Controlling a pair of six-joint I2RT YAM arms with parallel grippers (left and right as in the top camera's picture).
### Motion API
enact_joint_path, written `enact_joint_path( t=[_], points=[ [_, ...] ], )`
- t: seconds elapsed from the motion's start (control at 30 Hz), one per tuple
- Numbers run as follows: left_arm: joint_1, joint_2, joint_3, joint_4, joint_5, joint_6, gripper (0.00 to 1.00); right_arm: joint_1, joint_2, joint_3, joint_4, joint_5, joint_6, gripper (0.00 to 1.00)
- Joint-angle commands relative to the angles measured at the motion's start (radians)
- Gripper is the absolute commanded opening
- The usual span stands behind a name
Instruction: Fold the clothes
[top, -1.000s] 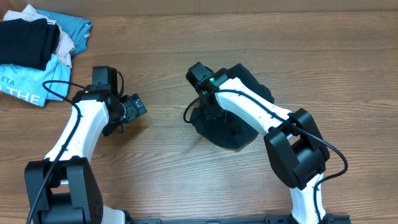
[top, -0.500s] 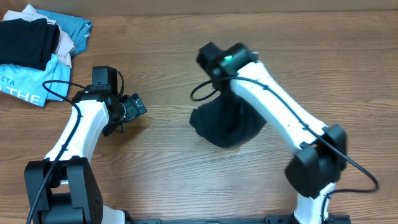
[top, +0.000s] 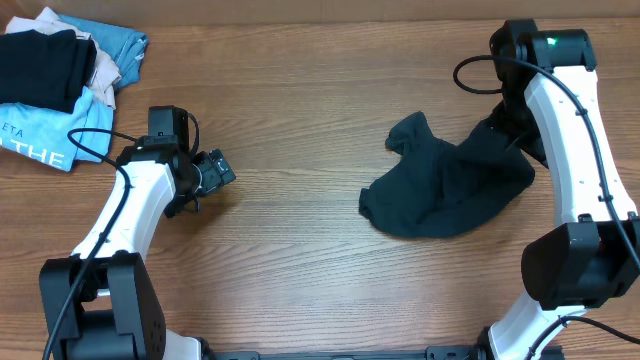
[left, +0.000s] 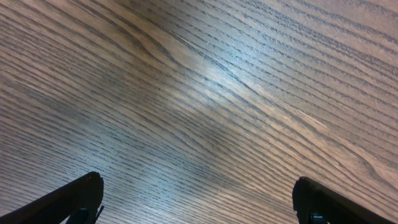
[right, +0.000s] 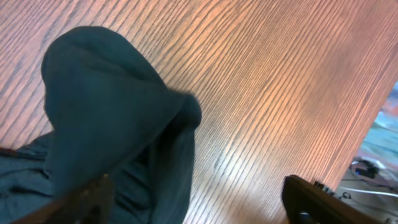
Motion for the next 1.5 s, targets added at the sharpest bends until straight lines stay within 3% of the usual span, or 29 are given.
enact_joint_path(
  t=[0.0, 0.1, 0.17, 0.3, 0.37, 0.47, 0.67, 0.77, 0.8, 0.87, 1.0, 1.17, 1.37, 1.47],
  points=[
    [0.0, 0.007, -0.007, 0.002, -0.002, 0.026, 1.0, 0.009, -0.031, 0.026, 0.008, -0.066, -0.032, 0.98],
    [0.0, 0.007, -0.007, 0.008, -0.002, 0.026, 1.0, 0.045, -0.029, 0.025, 0.069, -0.302, -0.285, 0.98],
    [0.0, 0.007, -0.007, 0.008, -0.002, 0.026, 1.0, 0.075, -0.028, 0.018, 0.068, -0.385, -0.341, 0.97],
    [0.0, 0.007, -0.007, -0.004, -0.002, 0.027, 1.0, 0.175, -0.028, -0.122, 0.095, -0.391, -0.317, 0.98],
    [0.0, 0.007, -0.007, -0.018, -0.003, 0.027, 1.0, 0.189, -0.028, -0.229, 0.157, -0.336, -0.237, 0.98],
    [0.0, 0.007, -0.007, -0.023, -0.003, 0.027, 1.0, 0.189, -0.028, -0.364, 0.268, -0.351, -0.237, 0.96],
    [0.0, 0.007, -0.007, -0.023, -0.003, 0.027, 1.0, 0.188, -0.028, -0.557, 0.521, -0.353, -0.237, 0.8],
    [0.0, 0.007, -0.007, -0.021, -0.003, 0.027, 1.0, 0.188, -0.028, -0.583, 0.591, -0.353, -0.237, 0.52],
    [0.0, 0.007, -0.007, -0.019, -0.003, 0.027, 1.0, 0.188, -0.028, -0.583, 0.607, -0.353, -0.237, 0.28],
    [0.0, 0.007, -0.007, -0.021, -0.003, 0.027, 1.0, 0.188, -0.028, -0.583, 0.612, -0.353, -0.237, 0.04],
    [0.0, 0.007, -0.007, -0.021, -0.011, 0.042, 1.0, 0.183, -0.029, -0.555, 0.592, -0.354, -0.236, 0.04],
    [0.0, 0.007, -0.007, -0.019, -0.014, 0.042, 1.0, 0.139, -0.069, -0.349, 0.459, -0.353, -0.237, 0.04],
    [0.0, 0.007, -0.007, -0.019, -0.015, 0.047, 1.0, 0.0, -0.177, -0.286, 0.425, -0.276, -0.271, 0.04],
    [0.0, 0.007, -0.007, -0.017, -0.014, 0.064, 1.0, -0.14, -0.195, -0.287, 0.416, -0.393, -0.378, 0.04]
  ],
)
